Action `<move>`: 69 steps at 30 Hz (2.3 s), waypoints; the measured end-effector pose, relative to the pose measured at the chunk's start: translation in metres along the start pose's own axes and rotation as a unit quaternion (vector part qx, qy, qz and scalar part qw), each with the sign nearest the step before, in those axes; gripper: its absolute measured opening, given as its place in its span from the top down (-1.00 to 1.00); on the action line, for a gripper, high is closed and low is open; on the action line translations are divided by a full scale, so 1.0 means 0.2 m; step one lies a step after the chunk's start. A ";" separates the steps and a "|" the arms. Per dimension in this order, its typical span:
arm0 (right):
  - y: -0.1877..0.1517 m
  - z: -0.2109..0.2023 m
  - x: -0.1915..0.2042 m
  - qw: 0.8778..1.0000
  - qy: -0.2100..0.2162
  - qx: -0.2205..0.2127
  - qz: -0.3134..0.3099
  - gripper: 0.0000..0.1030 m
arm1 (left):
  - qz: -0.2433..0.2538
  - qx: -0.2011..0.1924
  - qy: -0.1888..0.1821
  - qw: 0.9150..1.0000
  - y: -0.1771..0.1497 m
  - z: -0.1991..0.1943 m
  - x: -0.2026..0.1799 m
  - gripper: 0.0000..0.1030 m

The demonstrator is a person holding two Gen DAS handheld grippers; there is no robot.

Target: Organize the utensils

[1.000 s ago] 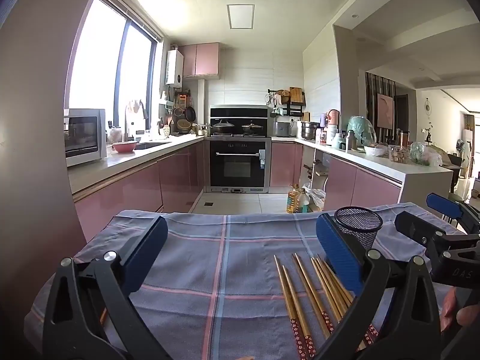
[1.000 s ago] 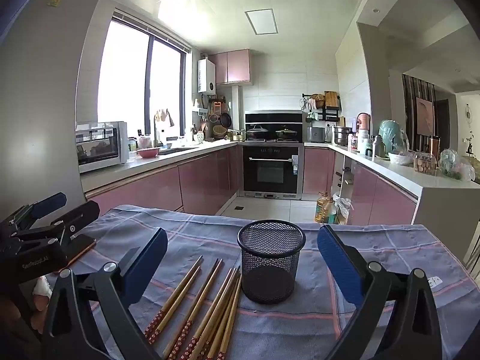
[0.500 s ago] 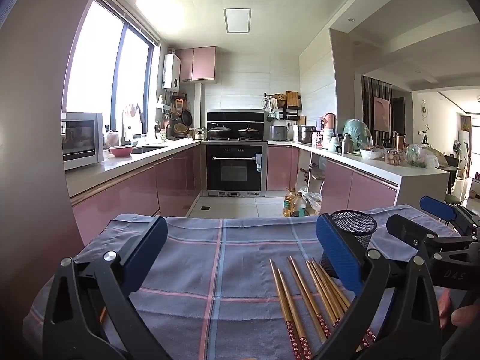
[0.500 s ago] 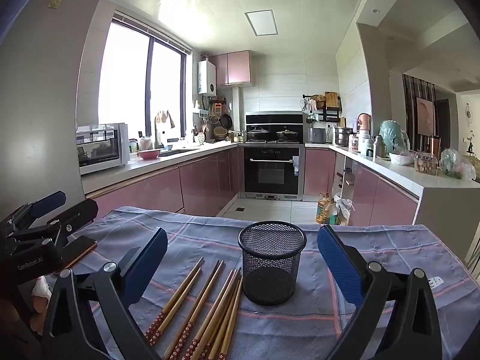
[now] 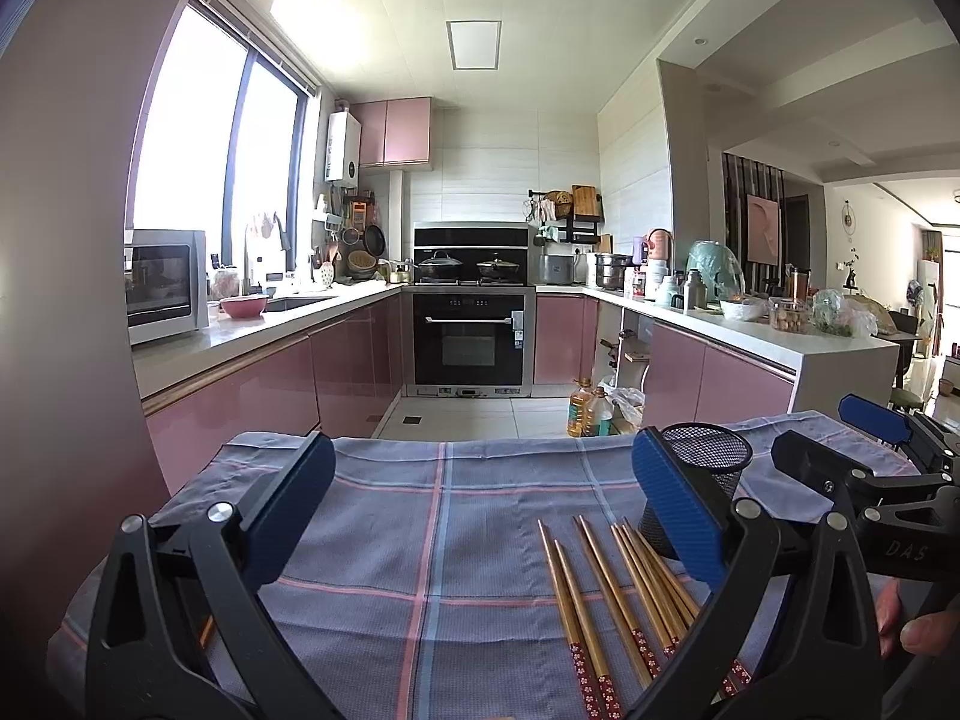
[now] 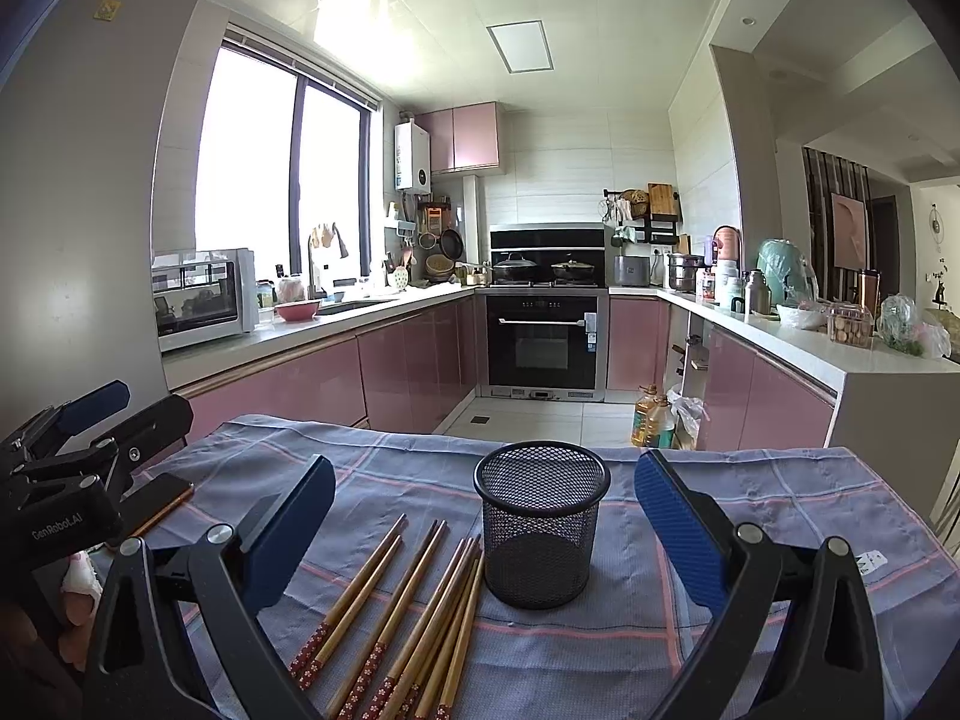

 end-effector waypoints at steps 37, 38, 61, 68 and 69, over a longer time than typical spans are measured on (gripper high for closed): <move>0.00 -0.01 0.01 1.000 -0.001 -0.006 0.001 -0.88 | -0.001 -0.001 -0.001 1.000 -0.01 0.00 0.03 -0.89; 0.00 -0.01 0.01 1.000 -0.002 -0.006 0.000 -0.88 | -0.001 -0.001 -0.001 1.000 -0.01 0.00 0.03 -0.89; 0.00 0.00 0.01 1.000 -0.002 -0.008 0.001 -0.88 | -0.001 -0.001 0.000 1.000 -0.01 0.00 0.02 -0.89; 0.00 0.00 0.00 1.000 -0.002 -0.008 0.002 -0.88 | -0.001 -0.001 0.000 1.000 -0.01 0.00 0.02 -0.89; 0.00 0.00 0.00 1.000 -0.002 -0.008 0.002 -0.88 | -0.002 -0.001 -0.001 1.000 -0.01 0.00 0.03 -0.89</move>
Point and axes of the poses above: each gripper's, at about its wrist camera, not at the fingertips, and z roughly the way its jaws point, x to its left, y to its top, the point moved 5 cm from there along z, roughly the way its jaws point, and after that the axes turned 5 degrees about -z, right-handed, at the moved point
